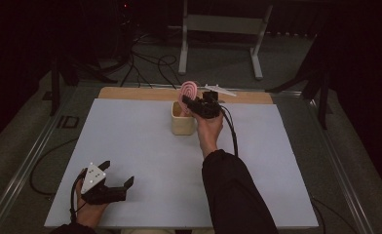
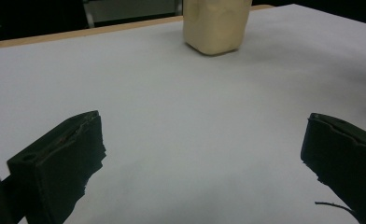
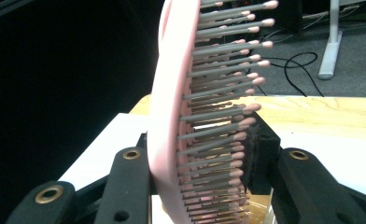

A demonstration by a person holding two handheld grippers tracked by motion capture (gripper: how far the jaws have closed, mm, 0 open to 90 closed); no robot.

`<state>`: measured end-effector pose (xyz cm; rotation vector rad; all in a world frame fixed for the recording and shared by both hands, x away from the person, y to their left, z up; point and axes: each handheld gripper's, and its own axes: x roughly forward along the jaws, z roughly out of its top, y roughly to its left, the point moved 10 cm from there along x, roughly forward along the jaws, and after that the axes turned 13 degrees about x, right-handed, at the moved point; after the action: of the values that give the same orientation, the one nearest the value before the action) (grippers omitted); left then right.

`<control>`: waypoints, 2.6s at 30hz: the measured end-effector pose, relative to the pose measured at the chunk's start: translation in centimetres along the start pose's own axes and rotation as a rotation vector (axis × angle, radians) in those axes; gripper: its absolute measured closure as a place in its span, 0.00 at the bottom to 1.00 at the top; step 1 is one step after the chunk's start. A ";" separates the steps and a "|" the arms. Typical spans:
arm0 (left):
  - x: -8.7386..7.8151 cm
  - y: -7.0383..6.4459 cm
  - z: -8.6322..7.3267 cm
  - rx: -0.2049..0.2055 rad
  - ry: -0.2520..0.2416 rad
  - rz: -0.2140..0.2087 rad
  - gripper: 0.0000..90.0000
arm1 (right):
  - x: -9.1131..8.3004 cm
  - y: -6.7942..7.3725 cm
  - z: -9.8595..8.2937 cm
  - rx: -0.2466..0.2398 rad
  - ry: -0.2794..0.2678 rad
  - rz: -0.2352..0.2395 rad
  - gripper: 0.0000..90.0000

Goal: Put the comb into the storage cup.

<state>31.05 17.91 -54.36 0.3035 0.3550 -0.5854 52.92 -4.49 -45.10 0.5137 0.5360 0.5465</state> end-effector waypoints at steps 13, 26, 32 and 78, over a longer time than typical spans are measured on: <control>0.1 -0.1 0.0 0.001 0.001 -0.002 0.00 | 0.3 -0.3 -0.3 0.016 -0.002 -0.007 0.66; 0.1 -0.1 -0.1 0.002 0.005 -0.004 0.00 | 0.2 -1.1 0.0 0.019 -0.014 -0.034 0.57; 0.1 -0.1 -0.1 0.004 0.006 -0.004 0.00 | 0.0 -1.4 0.0 0.027 -0.010 -0.037 0.53; 0.4 -0.4 -0.1 0.010 0.009 -0.004 0.00 | -6.2 -5.3 -5.8 -0.123 0.176 -0.039 0.15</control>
<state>31.08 17.43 -54.64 0.3150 0.3619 -0.5896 46.78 -10.34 -50.37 0.3390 0.6742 0.5872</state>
